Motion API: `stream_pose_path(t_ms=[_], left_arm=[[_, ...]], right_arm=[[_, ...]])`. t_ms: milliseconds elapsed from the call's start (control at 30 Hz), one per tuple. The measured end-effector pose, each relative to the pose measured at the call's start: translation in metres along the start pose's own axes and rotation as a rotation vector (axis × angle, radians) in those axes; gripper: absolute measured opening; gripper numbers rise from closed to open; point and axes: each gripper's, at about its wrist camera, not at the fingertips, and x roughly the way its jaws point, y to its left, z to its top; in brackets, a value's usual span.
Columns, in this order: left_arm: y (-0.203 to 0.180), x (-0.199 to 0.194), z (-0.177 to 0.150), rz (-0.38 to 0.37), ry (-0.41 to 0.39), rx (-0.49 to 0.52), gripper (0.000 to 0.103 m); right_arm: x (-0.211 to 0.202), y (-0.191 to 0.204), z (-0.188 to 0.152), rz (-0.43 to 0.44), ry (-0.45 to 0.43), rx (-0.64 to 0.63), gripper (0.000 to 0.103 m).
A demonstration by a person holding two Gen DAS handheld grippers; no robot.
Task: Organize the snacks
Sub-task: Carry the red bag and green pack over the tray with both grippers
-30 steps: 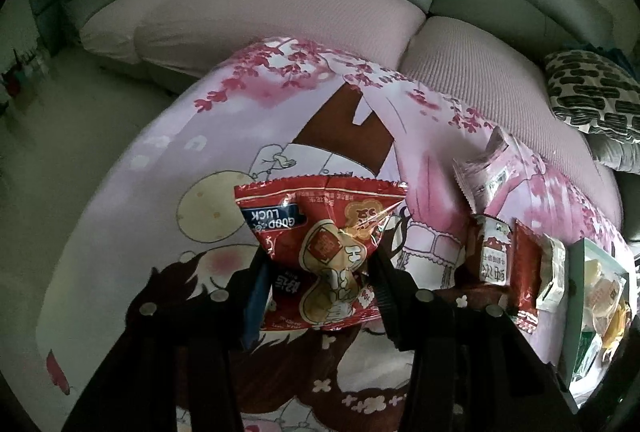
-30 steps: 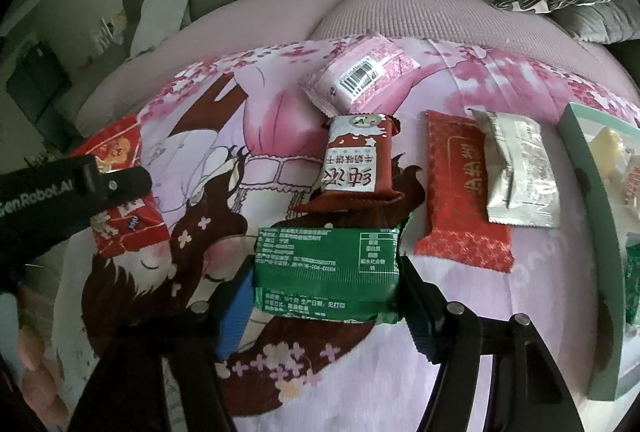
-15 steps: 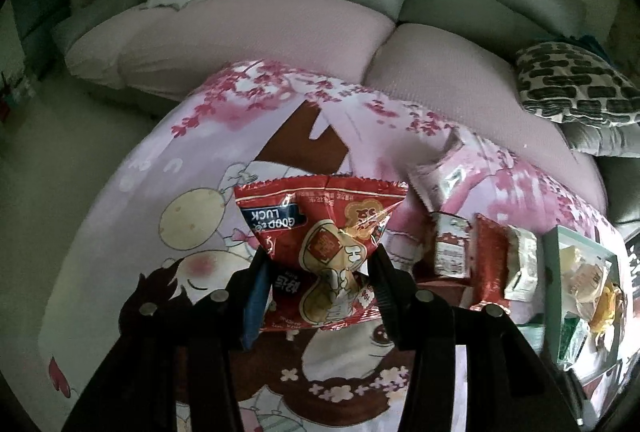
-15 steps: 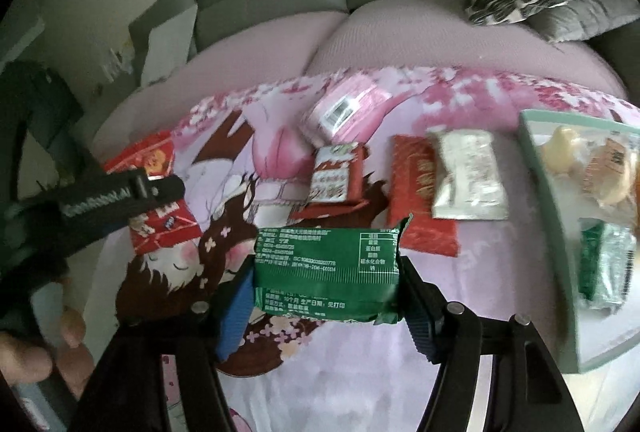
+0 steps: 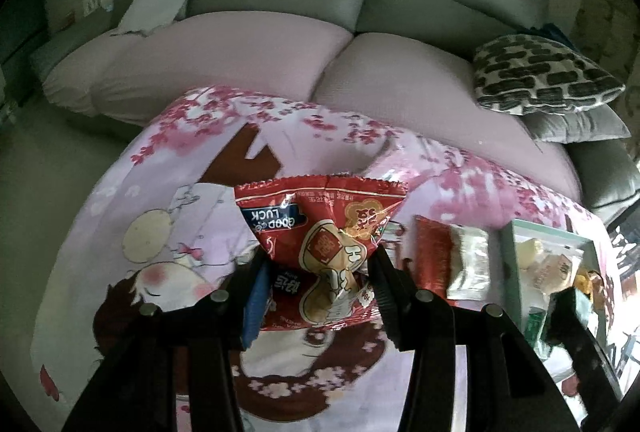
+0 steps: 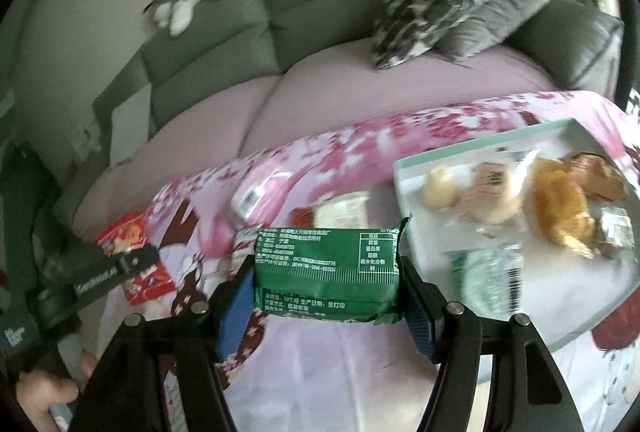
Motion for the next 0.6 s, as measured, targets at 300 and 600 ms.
stream_pose_path(t_ms=[300,600], left_arm=[[-0.052,-0.01,0.0,-0.084,-0.021,0.096,0.05],[-0.101,-0.007,-0.01,-0.148,0.002,0.186,0.05]], right_arm=[[-0.021,-0.066,0.02,-0.082,-0.066,0.156,0.069],[-0.041,-0.134,0.033,-0.143,-0.118,0.304,0.069]])
